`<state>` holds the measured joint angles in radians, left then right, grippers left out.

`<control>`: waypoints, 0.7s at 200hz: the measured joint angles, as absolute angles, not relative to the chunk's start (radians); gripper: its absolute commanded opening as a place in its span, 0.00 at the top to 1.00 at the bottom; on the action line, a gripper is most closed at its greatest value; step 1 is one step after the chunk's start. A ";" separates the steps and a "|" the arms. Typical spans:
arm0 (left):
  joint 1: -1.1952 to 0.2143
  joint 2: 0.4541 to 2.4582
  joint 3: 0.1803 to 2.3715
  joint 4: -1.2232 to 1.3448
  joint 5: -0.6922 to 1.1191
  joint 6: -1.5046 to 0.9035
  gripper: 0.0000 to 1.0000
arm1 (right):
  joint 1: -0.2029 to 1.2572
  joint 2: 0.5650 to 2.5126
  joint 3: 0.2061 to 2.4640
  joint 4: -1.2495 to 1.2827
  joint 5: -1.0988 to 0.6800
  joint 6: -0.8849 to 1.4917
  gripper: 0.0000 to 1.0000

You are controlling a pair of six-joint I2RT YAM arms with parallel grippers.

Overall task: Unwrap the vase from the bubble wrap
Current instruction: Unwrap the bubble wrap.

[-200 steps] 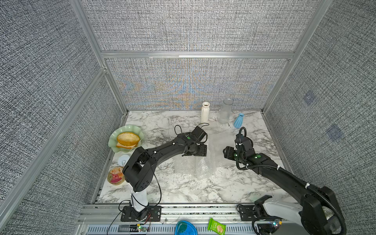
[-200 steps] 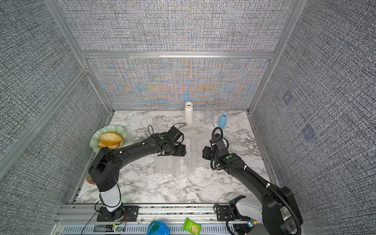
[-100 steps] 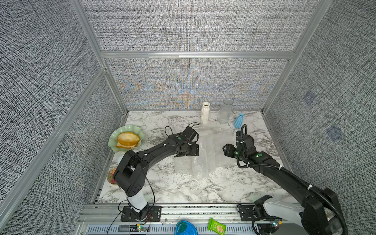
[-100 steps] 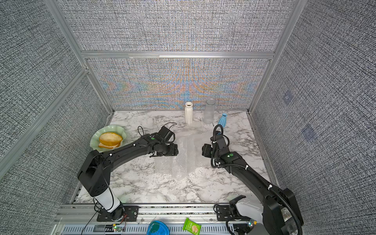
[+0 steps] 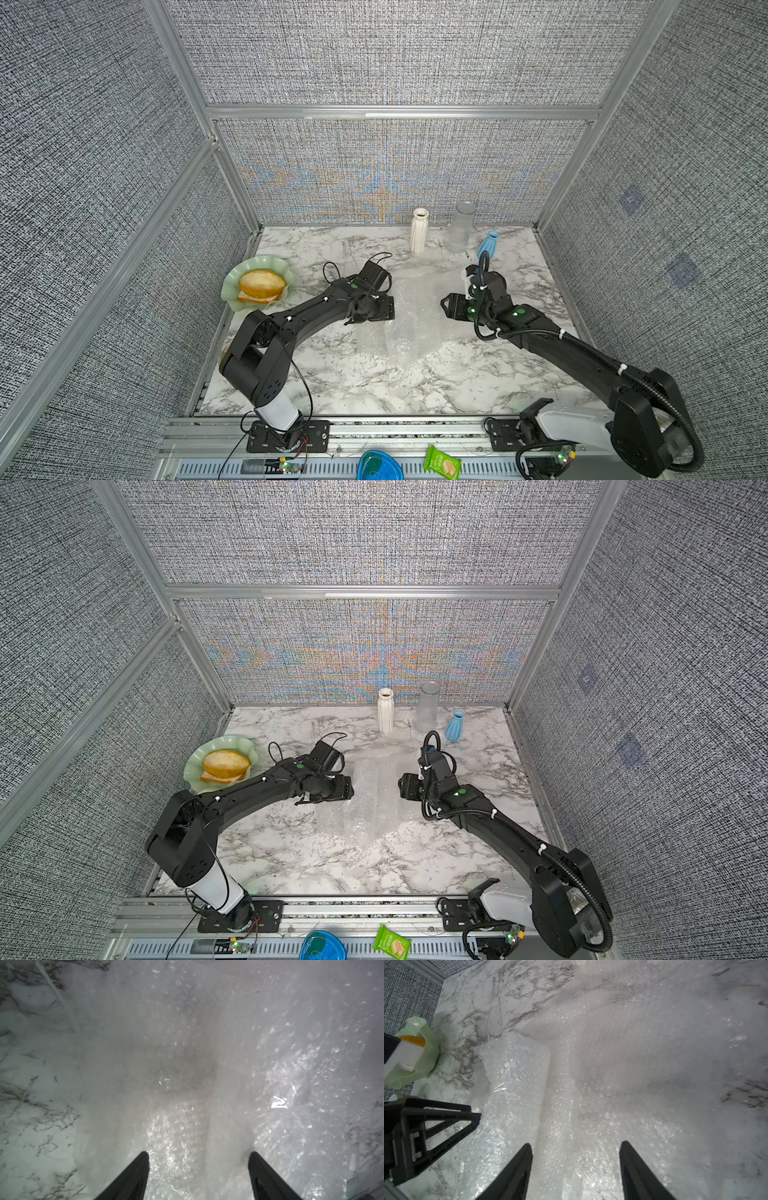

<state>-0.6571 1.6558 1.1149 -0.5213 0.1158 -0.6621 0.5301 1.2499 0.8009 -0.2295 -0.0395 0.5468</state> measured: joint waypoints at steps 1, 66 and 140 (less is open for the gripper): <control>-0.657 1.655 1.114 -0.521 0.116 -0.662 0.23 | 0.533 1.252 0.802 -0.229 -0.039 0.548 0.38; -0.624 1.645 1.098 -0.524 0.131 -0.655 0.23 | 0.678 1.341 0.812 -0.148 -0.035 0.615 0.42; -0.608 1.619 1.204 -0.566 0.130 -0.636 0.23 | 0.743 1.279 0.595 0.104 -0.034 0.721 0.42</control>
